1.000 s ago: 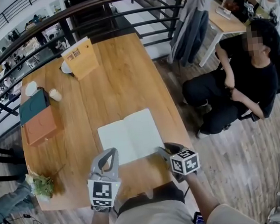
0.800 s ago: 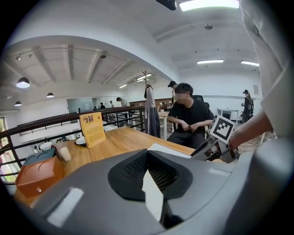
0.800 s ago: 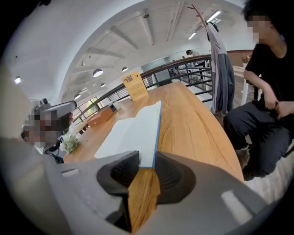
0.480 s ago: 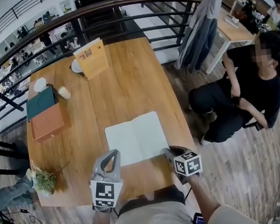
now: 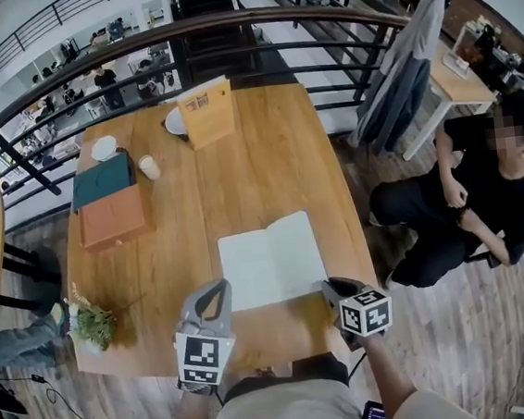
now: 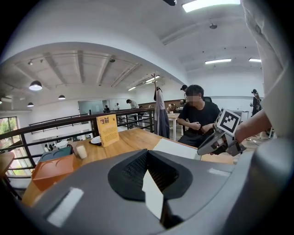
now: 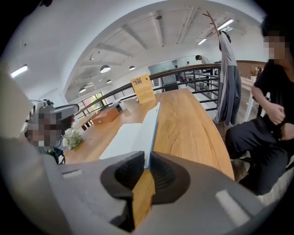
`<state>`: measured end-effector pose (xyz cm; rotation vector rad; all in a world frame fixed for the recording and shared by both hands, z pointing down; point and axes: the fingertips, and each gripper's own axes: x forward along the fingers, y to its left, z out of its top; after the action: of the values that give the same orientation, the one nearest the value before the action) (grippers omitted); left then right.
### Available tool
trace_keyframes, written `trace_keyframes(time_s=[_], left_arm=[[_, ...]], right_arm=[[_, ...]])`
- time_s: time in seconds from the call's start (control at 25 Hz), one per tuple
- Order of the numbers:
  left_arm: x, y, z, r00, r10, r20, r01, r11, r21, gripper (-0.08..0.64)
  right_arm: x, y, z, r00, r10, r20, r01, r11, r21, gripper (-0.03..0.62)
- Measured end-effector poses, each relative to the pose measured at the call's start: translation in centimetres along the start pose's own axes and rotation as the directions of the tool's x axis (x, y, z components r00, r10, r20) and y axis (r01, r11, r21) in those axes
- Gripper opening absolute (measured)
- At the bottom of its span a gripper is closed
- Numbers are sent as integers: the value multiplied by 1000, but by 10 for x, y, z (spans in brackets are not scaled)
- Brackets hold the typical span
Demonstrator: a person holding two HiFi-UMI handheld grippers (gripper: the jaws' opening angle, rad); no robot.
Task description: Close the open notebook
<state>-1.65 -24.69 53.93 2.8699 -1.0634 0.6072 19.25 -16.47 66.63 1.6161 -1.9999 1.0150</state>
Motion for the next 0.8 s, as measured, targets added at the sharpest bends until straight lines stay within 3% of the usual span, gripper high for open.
trace_keyframes(time_s=[0.8], left_arm=[[-48, 36, -10, 994, 108, 0, -108, 994, -32, 6]], right_arm=[[8, 63, 40, 993, 117, 32, -113, 988, -101, 20]])
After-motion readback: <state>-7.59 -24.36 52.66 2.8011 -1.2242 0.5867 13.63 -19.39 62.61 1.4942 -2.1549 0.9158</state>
